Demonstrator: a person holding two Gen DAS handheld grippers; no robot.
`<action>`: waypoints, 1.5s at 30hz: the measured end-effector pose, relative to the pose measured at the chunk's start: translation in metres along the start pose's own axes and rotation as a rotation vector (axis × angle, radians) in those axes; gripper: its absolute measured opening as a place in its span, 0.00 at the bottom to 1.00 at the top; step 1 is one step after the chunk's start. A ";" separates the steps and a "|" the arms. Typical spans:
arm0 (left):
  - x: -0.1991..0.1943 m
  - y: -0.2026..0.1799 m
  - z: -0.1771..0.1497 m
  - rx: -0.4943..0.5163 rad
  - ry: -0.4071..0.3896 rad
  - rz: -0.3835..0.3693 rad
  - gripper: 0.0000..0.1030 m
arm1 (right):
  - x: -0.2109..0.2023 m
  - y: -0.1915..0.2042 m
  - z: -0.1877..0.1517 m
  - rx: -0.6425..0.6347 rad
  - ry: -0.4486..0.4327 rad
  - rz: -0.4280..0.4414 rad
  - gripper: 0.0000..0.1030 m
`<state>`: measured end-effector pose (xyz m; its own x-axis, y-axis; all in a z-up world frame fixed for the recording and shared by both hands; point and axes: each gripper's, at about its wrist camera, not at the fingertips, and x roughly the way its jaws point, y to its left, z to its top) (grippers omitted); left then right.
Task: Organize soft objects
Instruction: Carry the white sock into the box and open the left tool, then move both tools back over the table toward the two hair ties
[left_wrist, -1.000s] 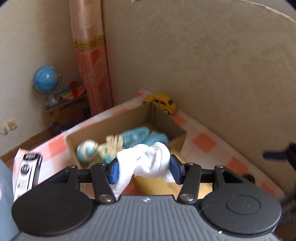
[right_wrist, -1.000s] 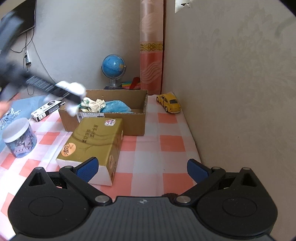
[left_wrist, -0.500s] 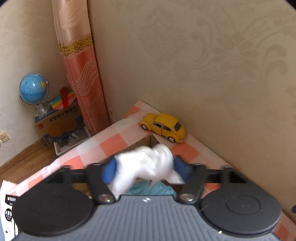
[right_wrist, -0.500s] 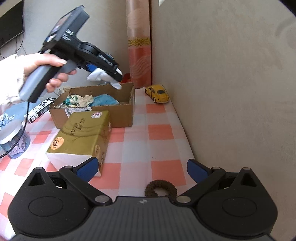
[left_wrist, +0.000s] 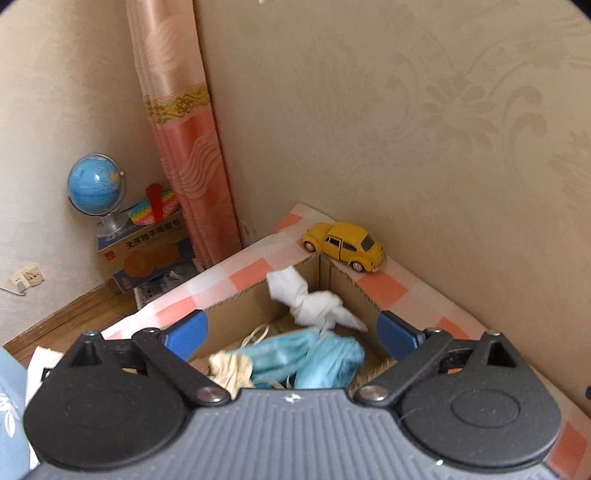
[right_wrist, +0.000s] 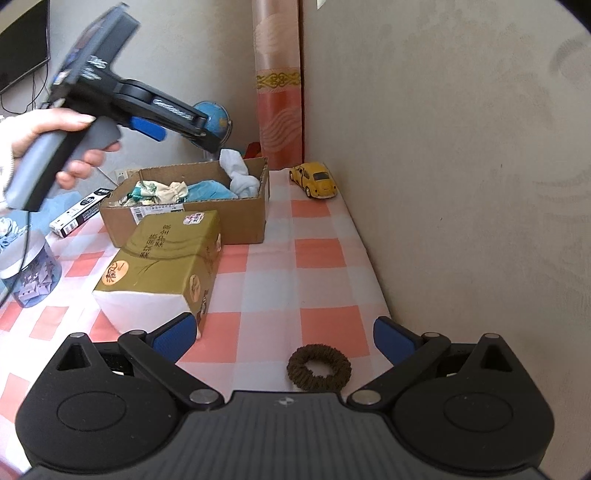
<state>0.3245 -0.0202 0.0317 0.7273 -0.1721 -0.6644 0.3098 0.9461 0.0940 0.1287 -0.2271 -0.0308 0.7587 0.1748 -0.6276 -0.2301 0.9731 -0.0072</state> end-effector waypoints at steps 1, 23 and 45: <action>-0.007 0.001 -0.004 -0.005 -0.003 0.002 0.95 | 0.000 0.001 -0.001 -0.004 0.002 -0.002 1.00; -0.099 0.006 -0.129 -0.035 0.040 0.022 0.96 | 0.031 -0.002 -0.042 -0.018 0.156 -0.042 1.00; -0.055 0.008 -0.151 0.200 0.158 -0.168 0.63 | 0.033 0.001 -0.043 -0.030 0.155 -0.057 1.00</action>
<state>0.1941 0.0380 -0.0433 0.5560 -0.2618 -0.7888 0.5436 0.8325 0.1069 0.1272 -0.2265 -0.0853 0.6685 0.0916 -0.7381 -0.2091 0.9755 -0.0682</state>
